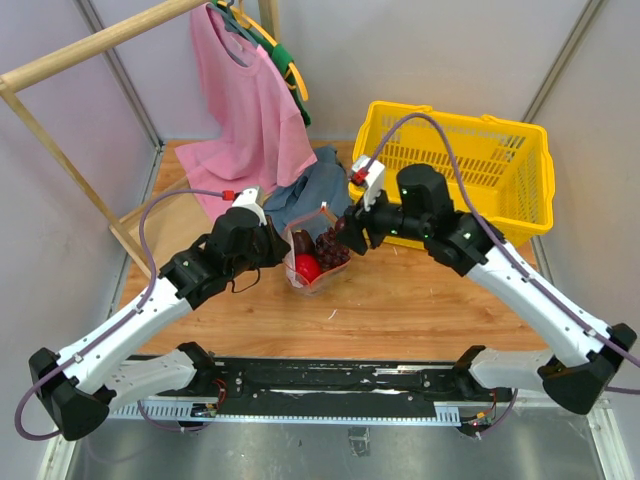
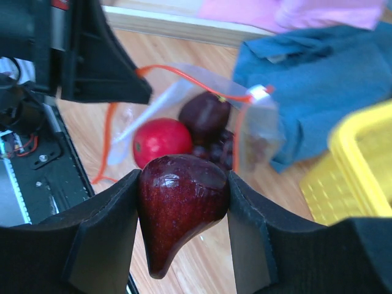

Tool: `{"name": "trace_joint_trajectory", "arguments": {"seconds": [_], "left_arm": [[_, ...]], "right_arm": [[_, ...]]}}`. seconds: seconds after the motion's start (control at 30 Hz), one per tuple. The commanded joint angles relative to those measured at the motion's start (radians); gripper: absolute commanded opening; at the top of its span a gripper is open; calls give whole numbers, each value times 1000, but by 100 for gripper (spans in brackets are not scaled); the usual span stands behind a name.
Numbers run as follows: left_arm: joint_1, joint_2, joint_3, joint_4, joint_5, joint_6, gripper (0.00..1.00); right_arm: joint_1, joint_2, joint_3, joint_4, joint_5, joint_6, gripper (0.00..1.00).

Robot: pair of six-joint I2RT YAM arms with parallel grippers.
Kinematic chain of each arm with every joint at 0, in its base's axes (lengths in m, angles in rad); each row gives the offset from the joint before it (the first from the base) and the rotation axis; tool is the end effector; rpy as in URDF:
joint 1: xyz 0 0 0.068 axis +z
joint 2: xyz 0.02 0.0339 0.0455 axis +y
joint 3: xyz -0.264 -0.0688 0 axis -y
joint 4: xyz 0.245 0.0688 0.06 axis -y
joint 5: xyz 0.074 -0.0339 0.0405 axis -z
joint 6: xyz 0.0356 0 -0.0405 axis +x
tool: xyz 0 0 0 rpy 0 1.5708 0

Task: Place the food in the zip-top bag and seal the zipper
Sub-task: Place the fake fruit in the zipper food storage bag.

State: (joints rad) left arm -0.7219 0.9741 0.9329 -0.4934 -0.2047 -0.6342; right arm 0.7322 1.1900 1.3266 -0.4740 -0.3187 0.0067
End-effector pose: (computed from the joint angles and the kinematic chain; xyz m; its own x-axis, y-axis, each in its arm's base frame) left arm 0.1643 -0.1350 0.3263 -0.6136 -0.2327 -0.7545 0.1889 0.8846 -0.4264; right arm 0.1845 0.1809 0.4157 -0.2519 -0.2179 -0.9429 -0.8531 0.5101 0.1100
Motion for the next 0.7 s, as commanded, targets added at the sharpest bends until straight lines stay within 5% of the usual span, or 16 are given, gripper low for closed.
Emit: {"name": "trace_joint_trajectory", "arguments": {"seconds": [0.0, 0.2, 0.4, 0.67], "left_arm": [[4, 1, 42, 1, -2, -10, 0], [4, -5, 44, -4, 13, -19, 0], [4, -2, 41, -5, 26, -28, 0], [4, 2, 44, -9, 25, -37, 0]], "right_arm": [[87, 85, -2, 135, -55, 18, 34], [119, 200, 1, 206, -9, 32, 45], [123, 229, -7, 287, 55, 42, 68], [124, 157, -19, 250, 91, 45, 76]]}}
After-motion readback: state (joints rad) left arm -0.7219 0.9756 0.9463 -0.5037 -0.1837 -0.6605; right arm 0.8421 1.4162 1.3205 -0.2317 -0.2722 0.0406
